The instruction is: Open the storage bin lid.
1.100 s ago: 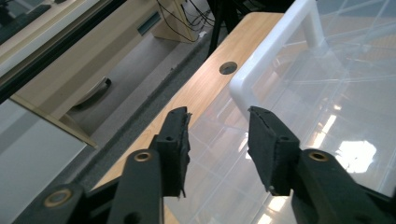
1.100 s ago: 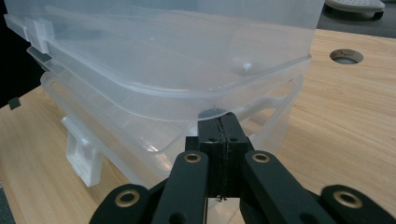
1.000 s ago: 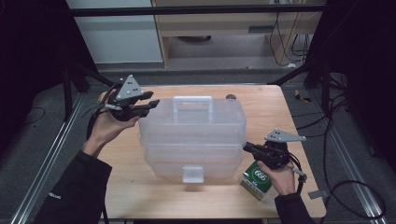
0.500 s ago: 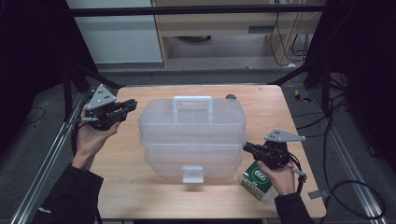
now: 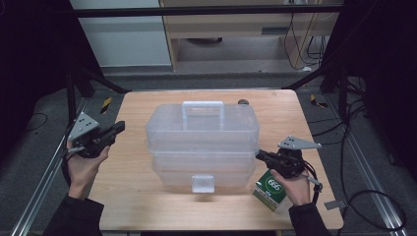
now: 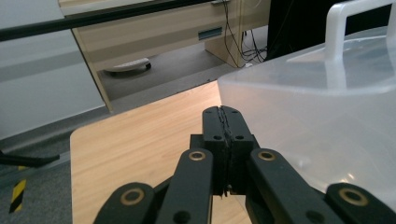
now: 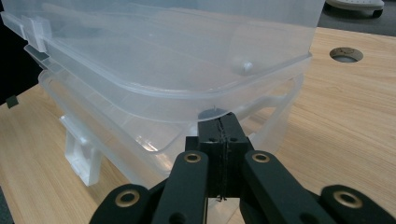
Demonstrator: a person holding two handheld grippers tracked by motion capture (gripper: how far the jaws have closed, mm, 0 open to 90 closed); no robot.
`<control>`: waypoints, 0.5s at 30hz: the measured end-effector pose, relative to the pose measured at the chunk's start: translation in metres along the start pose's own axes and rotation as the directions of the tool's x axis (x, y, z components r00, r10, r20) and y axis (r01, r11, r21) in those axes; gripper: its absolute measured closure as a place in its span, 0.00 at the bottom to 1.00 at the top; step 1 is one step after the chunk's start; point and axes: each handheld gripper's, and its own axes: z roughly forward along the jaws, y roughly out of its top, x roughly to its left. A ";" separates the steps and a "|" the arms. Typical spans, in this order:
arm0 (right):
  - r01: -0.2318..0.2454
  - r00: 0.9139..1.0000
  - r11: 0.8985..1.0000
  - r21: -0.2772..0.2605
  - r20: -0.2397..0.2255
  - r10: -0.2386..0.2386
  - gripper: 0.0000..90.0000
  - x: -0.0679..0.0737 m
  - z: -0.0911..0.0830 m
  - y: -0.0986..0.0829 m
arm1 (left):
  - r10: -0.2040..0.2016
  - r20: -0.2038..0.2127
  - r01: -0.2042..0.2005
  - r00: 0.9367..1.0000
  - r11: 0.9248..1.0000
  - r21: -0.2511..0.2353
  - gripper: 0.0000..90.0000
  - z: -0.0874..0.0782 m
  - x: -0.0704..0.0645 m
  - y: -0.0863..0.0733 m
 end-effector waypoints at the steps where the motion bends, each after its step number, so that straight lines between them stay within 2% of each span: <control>1: 0.000 1.000 1.000 0.000 0.000 0.000 1.00 0.000 0.000 0.000 | -0.011 0.000 0.011 1.000 1.000 0.002 0.99 -0.001 0.000 -0.007; 2: 0.000 1.000 1.000 0.000 -0.001 0.000 1.00 0.000 0.000 0.000 | -0.014 -0.007 0.014 1.000 1.000 0.003 0.99 -0.001 0.000 -0.011; 3: 0.001 1.000 1.000 0.000 0.000 -0.001 1.00 0.000 0.000 0.000 | -0.036 0.005 0.036 0.999 0.999 0.008 1.00 0.000 0.000 -0.021; 6: 0.001 1.000 1.000 0.001 0.001 -0.001 1.00 0.000 0.000 0.000 | -0.049 0.010 0.049 0.999 0.999 0.014 1.00 0.001 0.000 -0.031; 9: 0.001 1.000 1.000 0.000 -0.001 -0.001 1.00 0.000 0.000 0.000 | -0.062 0.019 0.061 0.998 0.997 0.043 1.00 0.005 -0.002 -0.046; 11: 0.002 1.000 1.000 0.000 0.000 -0.002 1.00 0.000 0.001 0.000 | -0.053 0.021 0.051 0.998 0.997 0.058 1.00 0.006 -0.003 -0.048; 12: 0.002 1.000 1.000 0.000 0.000 -0.002 1.00 0.000 0.000 0.000 | -0.057 0.030 0.055 0.998 0.996 0.064 1.00 0.008 -0.006 -0.052; 13: 0.003 1.000 1.000 0.002 0.001 -0.003 1.00 0.000 0.000 0.000 | -0.046 0.048 0.042 0.998 0.996 0.084 1.00 0.011 -0.010 -0.056; 15: 0.003 1.000 1.000 0.002 0.001 -0.003 1.00 0.000 0.000 0.000 | -0.039 0.061 0.033 0.997 0.995 0.093 1.00 0.012 -0.012 -0.058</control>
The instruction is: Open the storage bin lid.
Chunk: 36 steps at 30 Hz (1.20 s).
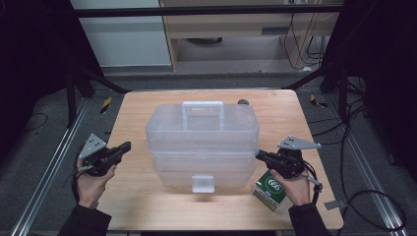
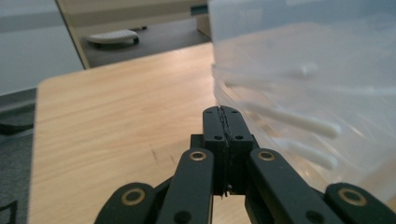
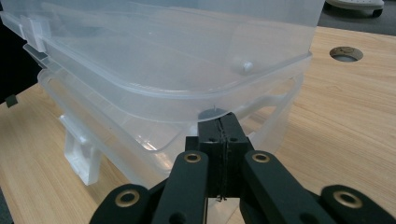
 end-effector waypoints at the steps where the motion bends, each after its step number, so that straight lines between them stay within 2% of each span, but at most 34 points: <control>1: 0.000 1.000 1.000 0.000 0.000 0.000 1.00 0.000 0.000 0.000 | 0.011 0.014 -0.011 1.000 1.000 0.007 1.00 0.002 -0.003 -0.001; 5: 0.000 1.000 1.000 0.000 -0.002 0.000 1.00 0.000 0.000 0.000 | 0.042 0.071 -0.044 0.997 0.999 0.021 1.00 0.008 -0.014 -0.003; 6: 0.000 1.000 1.000 0.000 -0.002 0.000 1.00 0.000 0.000 0.000 | 0.053 0.102 -0.055 0.993 0.998 0.018 1.00 0.010 -0.020 -0.002; 13: -0.001 1.000 1.000 -0.001 -0.002 0.001 1.00 0.000 0.000 0.000 | 0.084 0.150 -0.085 0.985 0.996 -0.003 1.00 0.013 -0.036 0.004; 19: -0.002 1.000 1.000 -0.006 -0.001 0.002 1.00 0.000 0.000 0.001 | 0.095 0.161 -0.093 0.982 0.996 -0.019 1.00 0.014 -0.042 0.008; 36: -0.003 1.000 0.999 -0.048 -0.014 0.002 1.00 -0.004 -0.002 0.020 | 0.105 0.127 -0.097 0.986 0.993 -0.063 0.99 0.019 -0.041 0.028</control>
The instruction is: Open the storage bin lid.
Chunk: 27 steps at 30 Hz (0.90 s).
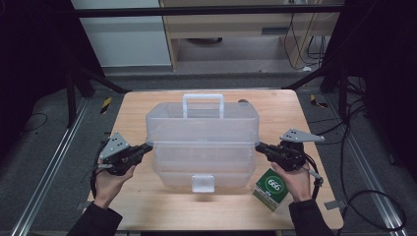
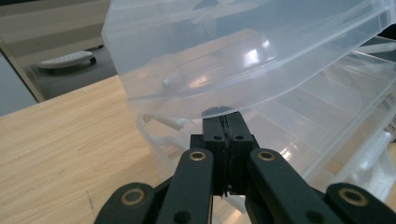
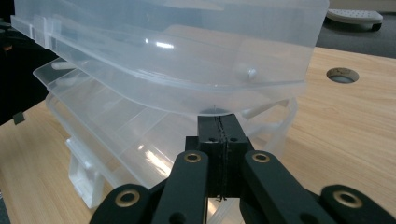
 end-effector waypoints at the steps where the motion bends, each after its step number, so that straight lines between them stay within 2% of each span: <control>1: 0.005 1.000 1.000 -0.004 -0.002 -0.005 1.00 -0.001 0.000 0.003 | -0.002 -0.006 0.002 1.000 1.000 -0.007 0.99 0.001 0.001 0.002; 11: 0.020 1.000 1.000 -0.006 -0.014 -0.020 1.00 -0.001 0.001 0.006 | -0.006 -0.014 0.006 1.000 1.000 -0.009 0.97 0.006 0.002 0.003; 13: 0.020 1.000 1.000 -0.005 -0.016 -0.020 1.00 -0.001 0.001 0.006 | 0.005 -0.032 -0.005 0.999 1.000 -0.005 0.96 0.006 0.001 0.002; 16: 0.022 1.000 1.000 -0.003 -0.017 -0.022 1.00 0.001 0.001 0.006 | -0.002 -0.062 0.003 0.998 1.000 0.012 0.86 0.005 0.004 -0.003; 18: 0.025 1.000 1.000 0.000 -0.018 -0.025 1.00 0.001 0.001 0.006 | -0.013 -0.083 0.014 0.996 1.000 0.009 0.84 0.003 0.009 -0.005; 19: 0.025 0.999 1.000 0.004 -0.020 -0.025 1.00 0.001 0.002 0.005 | -0.009 -0.099 0.010 0.995 1.000 0.006 0.78 0.003 0.012 -0.005; 23: 0.024 0.999 1.000 0.006 -0.021 -0.024 1.00 0.001 0.002 0.004 | 0.010 -0.101 -0.010 0.995 1.000 -0.001 0.69 0.007 0.010 -0.003; 27: 0.025 0.999 1.000 0.008 -0.021 -0.024 1.00 0.001 0.002 0.005 | 0.029 -0.101 -0.030 0.994 1.000 -0.007 0.65 0.013 0.007 0.000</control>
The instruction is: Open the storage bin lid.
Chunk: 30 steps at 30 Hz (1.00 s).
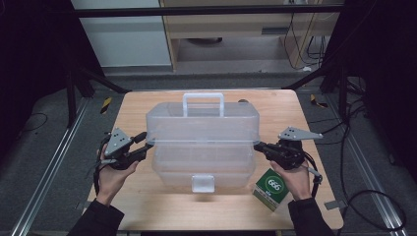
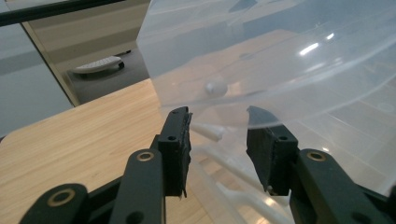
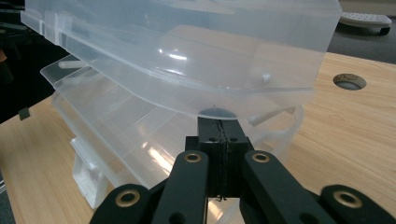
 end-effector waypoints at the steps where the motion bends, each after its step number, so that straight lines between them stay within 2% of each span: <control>1: 0.000 1.000 1.000 0.000 0.000 0.000 1.00 0.000 0.000 0.000 | 0.005 0.001 -0.005 1.000 1.000 -0.001 0.64 0.002 -0.001 0.001; 9: -0.002 1.000 1.000 -0.001 0.001 0.002 1.00 0.000 0.000 0.000 | 0.032 -0.011 -0.033 0.999 0.999 -0.030 0.64 0.008 -0.003 0.006; 16: -0.003 1.000 1.000 -0.001 0.001 0.003 1.00 0.001 0.000 0.000 | 0.042 -0.021 -0.043 0.999 0.999 -0.021 0.71 0.004 -0.002 0.006; 21: -0.005 1.000 1.000 0.003 0.006 0.005 0.98 -0.001 0.001 -0.002 | 0.048 -0.028 -0.048 0.998 0.999 -0.011 0.72 0.003 -0.003 0.006; 30: -0.013 0.997 0.999 0.052 0.073 0.009 0.88 -0.006 0.003 -0.010 | 0.043 -0.032 -0.043 0.999 0.999 -0.004 0.73 0.003 -0.003 0.007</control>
